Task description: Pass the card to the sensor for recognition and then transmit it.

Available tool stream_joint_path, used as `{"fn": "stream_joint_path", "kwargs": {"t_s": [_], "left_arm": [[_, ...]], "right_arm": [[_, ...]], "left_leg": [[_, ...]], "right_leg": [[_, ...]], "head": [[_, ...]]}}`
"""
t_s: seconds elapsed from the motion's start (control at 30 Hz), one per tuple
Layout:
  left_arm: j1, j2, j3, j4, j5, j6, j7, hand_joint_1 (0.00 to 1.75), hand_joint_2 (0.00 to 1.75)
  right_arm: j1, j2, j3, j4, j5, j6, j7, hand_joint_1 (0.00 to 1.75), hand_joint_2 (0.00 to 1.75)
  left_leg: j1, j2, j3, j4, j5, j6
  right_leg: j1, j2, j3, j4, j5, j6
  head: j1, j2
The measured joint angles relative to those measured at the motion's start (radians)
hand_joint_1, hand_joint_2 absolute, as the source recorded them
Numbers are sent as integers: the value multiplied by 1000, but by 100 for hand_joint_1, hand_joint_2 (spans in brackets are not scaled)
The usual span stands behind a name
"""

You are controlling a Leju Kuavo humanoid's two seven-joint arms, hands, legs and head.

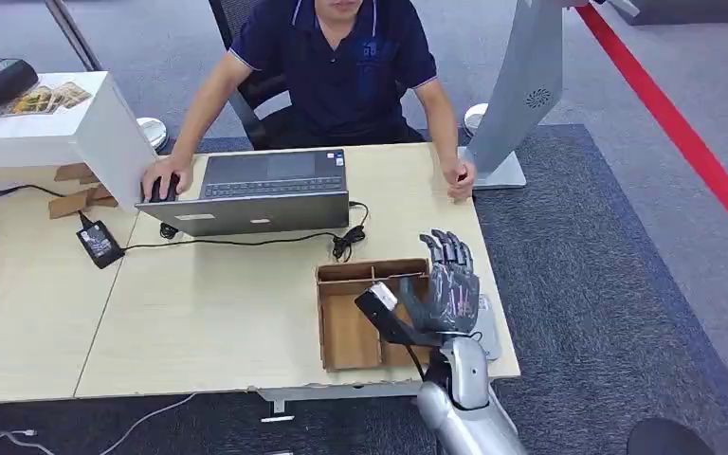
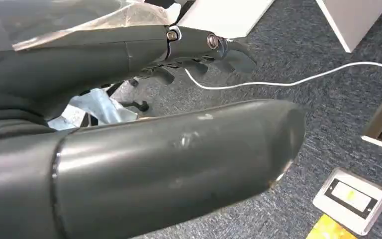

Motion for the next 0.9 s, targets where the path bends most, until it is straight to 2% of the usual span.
{"fn": "stream_joint_path", "kwargs": {"t_s": [0.03,0.07,0.27,0.3,0.33,0.37,0.4,0.43,0.7,0.73,0.8,0.83,0.9], "left_arm": [[0,0,0,0,0,0,0,0,0],[0,0,0,0,0,0,0,0,0],[0,0,0,0,0,0,0,0,0],[0,0,0,0,1,0,0,0,0],[0,0,0,0,3,0,0,0,0],[0,0,0,0,3,0,0,0,0],[0,0,0,0,3,0,0,0,0],[0,0,0,0,3,0,0,0,0],[0,0,0,0,6,0,-2,0,0],[0,0,0,0,6,0,-2,0,0],[0,0,0,0,6,0,-2,0,0],[0,0,0,0,6,0,-2,0,0],[0,0,0,0,6,0,-3,0,0]], "right_arm": [[0,0,0,2,0,0,0,54,175],[0,0,0,3,-1,0,0,65,175],[0,0,0,3,-2,0,0,66,175],[0,0,0,4,-5,0,0,63,175],[0,0,0,5,-9,0,0,49,175],[0,0,0,5,-10,0,0,49,175],[0,0,0,5,-10,0,0,30,175],[0,0,0,5,-11,0,0,26,175],[1,0,0,13,-15,0,0,30,175],[0,0,0,13,-15,0,0,40,175],[1,-1,0,13,-16,0,0,37,175],[0,-1,0,14,-16,0,0,30,175],[0,-1,0,14,-18,0,0,31,175]], "left_leg": [[0,0,0,0,0,0],[0,0,0,0,0,0],[0,0,0,0,0,0],[0,0,0,0,0,0],[0,0,0,0,0,0],[0,0,0,0,0,0],[0,0,0,0,0,0],[0,0,0,0,0,0],[0,0,0,0,0,0],[0,0,0,0,0,0],[0,0,0,0,0,0],[0,0,0,0,0,0],[0,0,0,0,0,0]], "right_leg": [[0,0,0,0,0,0],[0,0,0,0,0,0],[0,0,0,0,0,0],[0,0,0,0,0,0],[0,0,0,0,0,0],[0,0,0,0,0,0],[0,0,0,0,0,0],[0,0,0,0,0,0],[0,0,0,0,0,0],[0,0,0,0,0,0],[0,0,0,0,0,0],[0,0,0,0,0,0],[0,0,0,0,0,0]], "head": [[0,0],[0,0],[0,0],[0,0],[0,0],[0,0],[0,0],[0,0],[0,0],[0,0],[0,0],[0,0],[0,0]]}}
